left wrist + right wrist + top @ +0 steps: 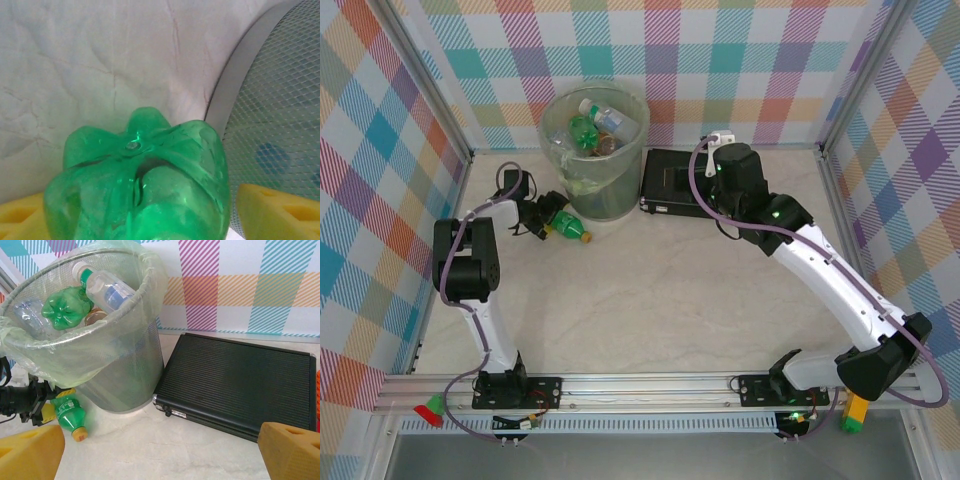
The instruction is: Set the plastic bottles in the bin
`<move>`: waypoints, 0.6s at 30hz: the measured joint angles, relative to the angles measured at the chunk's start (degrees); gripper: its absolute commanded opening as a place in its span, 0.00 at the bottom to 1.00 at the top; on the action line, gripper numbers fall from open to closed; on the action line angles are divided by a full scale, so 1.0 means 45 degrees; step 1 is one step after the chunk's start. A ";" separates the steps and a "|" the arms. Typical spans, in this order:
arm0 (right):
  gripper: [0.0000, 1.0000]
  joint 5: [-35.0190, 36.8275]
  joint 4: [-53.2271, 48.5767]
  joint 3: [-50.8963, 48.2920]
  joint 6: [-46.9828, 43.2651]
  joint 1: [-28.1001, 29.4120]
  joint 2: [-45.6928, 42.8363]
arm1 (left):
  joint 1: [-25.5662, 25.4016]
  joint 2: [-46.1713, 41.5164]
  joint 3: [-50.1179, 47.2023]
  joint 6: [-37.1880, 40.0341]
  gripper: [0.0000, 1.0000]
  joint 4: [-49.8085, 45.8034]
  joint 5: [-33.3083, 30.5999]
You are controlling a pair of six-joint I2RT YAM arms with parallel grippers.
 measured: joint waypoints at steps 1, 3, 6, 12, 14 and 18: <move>0.99 -0.0005 -0.0029 0.0000 0.0000 0.0000 0.0000 | 0.0000 0.0015 0.0000 0.0049 0.69 -0.0024 -0.0034; 0.99 -0.0024 -0.0049 0.0000 0.0005 0.0000 0.0000 | 0.0010 0.0015 -0.0005 0.0102 0.61 -0.0049 -0.0063; 0.99 -0.0058 -0.0063 0.0000 0.0015 -0.0010 0.0000 | 0.0005 -0.0024 -0.0034 0.0146 0.55 0.0039 -0.0073; 0.99 -0.0185 -0.0068 0.0005 0.0058 -0.0010 0.0000 | 0.0010 -0.0714 -0.0481 0.0170 0.56 -0.0078 -0.0277; 0.99 -0.0243 -0.0068 0.0000 0.0097 -0.0010 0.0000 | 0.0010 -0.1166 -0.0559 0.0160 0.56 -0.0243 -0.0374; 0.99 -0.0369 -0.0068 0.0000 0.0155 -0.0010 0.0000 | 0.0010 -0.2521 -0.0680 0.0126 0.56 -0.0767 -0.0636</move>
